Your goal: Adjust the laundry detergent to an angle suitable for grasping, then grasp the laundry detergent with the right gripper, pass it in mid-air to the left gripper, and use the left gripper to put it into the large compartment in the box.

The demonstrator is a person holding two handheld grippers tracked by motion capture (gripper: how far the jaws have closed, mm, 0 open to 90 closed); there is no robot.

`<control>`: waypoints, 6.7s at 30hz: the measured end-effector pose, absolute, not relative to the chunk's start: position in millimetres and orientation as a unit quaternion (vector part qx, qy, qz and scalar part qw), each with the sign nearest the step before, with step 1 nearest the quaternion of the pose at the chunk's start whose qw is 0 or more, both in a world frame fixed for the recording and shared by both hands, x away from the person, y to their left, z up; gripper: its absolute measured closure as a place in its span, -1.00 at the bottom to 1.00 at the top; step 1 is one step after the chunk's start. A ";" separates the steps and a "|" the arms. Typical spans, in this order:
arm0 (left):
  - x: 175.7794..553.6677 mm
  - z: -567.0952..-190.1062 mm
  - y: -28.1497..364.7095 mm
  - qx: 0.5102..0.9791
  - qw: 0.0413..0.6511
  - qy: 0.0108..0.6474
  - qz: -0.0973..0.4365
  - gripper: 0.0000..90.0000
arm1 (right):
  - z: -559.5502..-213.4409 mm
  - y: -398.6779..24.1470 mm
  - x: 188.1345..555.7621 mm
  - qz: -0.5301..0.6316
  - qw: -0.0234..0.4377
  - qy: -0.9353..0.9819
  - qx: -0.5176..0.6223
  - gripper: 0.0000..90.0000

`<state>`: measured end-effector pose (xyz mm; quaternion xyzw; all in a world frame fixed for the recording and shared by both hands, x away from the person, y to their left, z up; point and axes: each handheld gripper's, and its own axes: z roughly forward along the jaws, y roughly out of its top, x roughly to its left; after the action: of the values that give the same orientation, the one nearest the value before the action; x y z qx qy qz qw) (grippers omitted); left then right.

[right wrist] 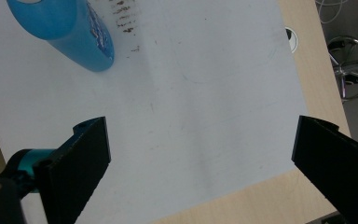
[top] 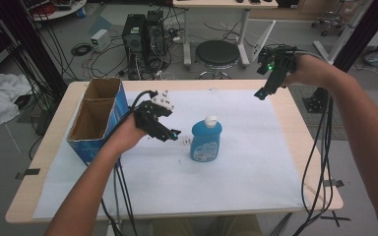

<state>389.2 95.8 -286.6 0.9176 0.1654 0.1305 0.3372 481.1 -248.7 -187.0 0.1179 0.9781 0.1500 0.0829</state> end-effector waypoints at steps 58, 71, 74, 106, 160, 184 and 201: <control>467.5 -240.4 59.7 0.980 0.137 0.111 0.094 -0.80 | -197.0 -257.9 484.8 0.163 0.072 0.977 0.119 -0.93; 461.8 -235.7 60.0 0.978 0.141 0.121 0.092 -0.81 | -194.5 -256.2 479.7 0.164 0.075 0.977 0.115 -0.93; 462.4 -236.5 60.0 0.978 0.141 0.123 0.091 -0.81 | -194.4 -256.8 479.6 0.165 0.077 0.976 0.117 -0.93; 463.1 -245.3 59.6 0.977 0.160 0.127 0.054 -0.81 | -208.4 -266.5 469.1 0.179 0.068 0.975 0.109 -0.93; 452.9 -251.9 54.0 0.984 0.161 0.053 0.050 -0.80 | -337.3 -234.5 417.4 0.417 -0.019 0.907 0.055 -0.93; 454.6 -252.9 57.4 0.984 0.160 0.063 0.054 -0.80 | -367.8 -208.6 424.2 0.463 -0.036 0.884 0.057 -0.93; 455.8 -254.0 58.7 0.983 0.161 0.069 0.055 -0.80 | -383.6 -188.6 424.1 0.488 -0.047 0.870 0.059 -0.93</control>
<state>455.8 58.7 -254.0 0.9829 0.0688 0.0551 0.1614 424.1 -188.6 -383.6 0.0585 0.8695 0.4882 -0.0465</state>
